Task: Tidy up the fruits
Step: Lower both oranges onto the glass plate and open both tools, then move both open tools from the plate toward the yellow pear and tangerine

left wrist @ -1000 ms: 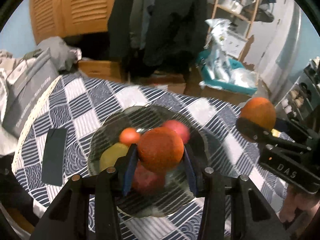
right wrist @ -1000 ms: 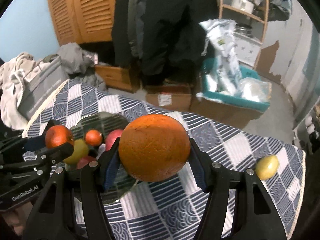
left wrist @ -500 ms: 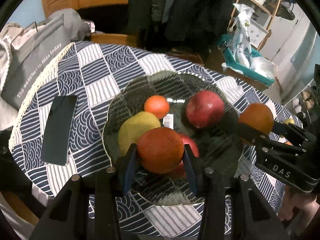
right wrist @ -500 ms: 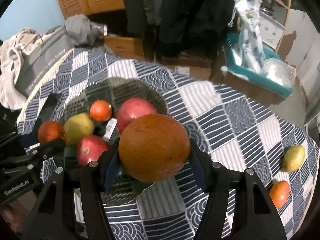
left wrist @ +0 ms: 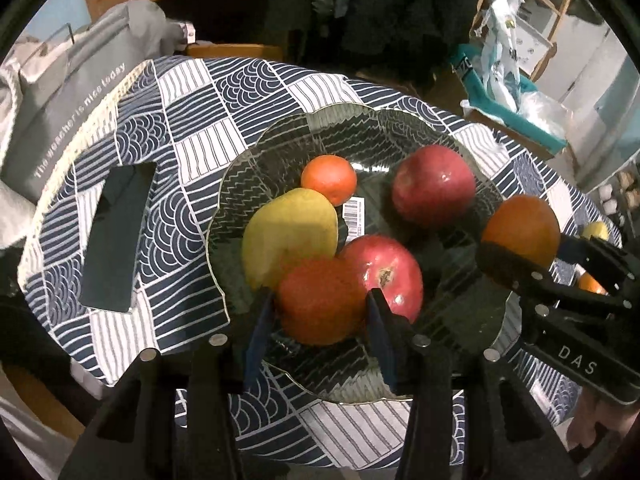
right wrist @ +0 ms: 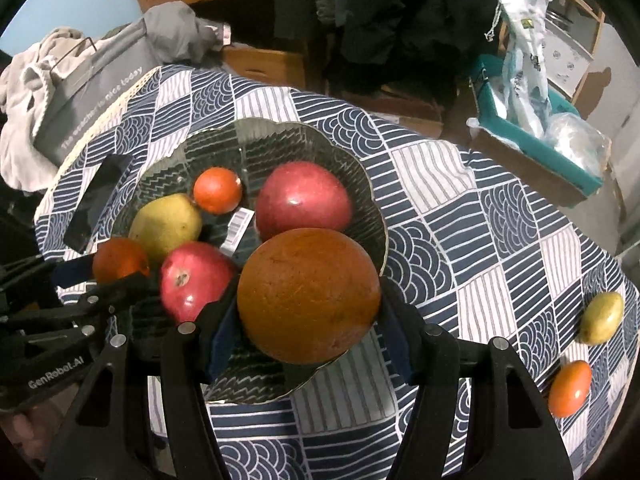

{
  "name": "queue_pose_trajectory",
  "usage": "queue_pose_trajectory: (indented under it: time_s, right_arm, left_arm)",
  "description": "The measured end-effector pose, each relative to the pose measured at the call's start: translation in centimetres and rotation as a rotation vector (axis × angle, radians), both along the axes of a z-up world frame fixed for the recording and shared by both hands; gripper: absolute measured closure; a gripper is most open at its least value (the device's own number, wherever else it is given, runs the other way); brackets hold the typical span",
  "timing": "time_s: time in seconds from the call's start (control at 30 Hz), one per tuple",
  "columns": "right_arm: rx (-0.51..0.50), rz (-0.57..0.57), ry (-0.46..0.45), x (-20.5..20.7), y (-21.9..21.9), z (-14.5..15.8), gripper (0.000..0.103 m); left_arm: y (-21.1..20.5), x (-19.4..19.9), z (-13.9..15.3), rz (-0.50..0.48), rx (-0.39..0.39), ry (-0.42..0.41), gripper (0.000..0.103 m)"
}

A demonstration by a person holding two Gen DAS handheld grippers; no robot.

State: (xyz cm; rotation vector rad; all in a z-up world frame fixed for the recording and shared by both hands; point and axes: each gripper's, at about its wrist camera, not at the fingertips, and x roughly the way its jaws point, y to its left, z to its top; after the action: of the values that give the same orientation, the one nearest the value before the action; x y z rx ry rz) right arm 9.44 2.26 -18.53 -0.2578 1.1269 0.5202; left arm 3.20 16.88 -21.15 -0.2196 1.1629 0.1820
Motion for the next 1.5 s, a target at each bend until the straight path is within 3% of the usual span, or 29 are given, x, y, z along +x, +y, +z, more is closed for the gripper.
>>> queue_pose_trajectory:
  time_s: [0.1, 0.43, 0.6, 1.07, 1.5]
  right_arm:
    - [0.003, -0.002, 0.017, 0.0, 0.0, -0.3, 0.039]
    - [0.023, -0.017, 0.039, 0.0, -0.5, -0.5, 0.038]
    - [0.043, 0.0, -0.03, -0.4, -0.3, 1.2, 0.026]
    - [-0.011, -0.067, -0.141, -0.4, -2.6, 4.8, 0.026]
    - [0.001, -0.156, -0.198, -0.9, -7.0, 8.2, 0.024]
  left_arm:
    - [-0.8, -0.1, 0.5, -0.026, 0.046, -0.013, 0.034]
    - [-0.7, -0.1, 1.5, -0.027, 0.054, -0.031, 0.034]
    - [-0.4, -0.2, 2.0, -0.016, 0.054, -0.042, 0.033]
    - [-1.1, -0.2, 4.3, -0.018, 0.03, -0.09, 0.033]
    - [-4.0, 0.0, 7.2, -0.062, 0.029, -0.158, 0.029]
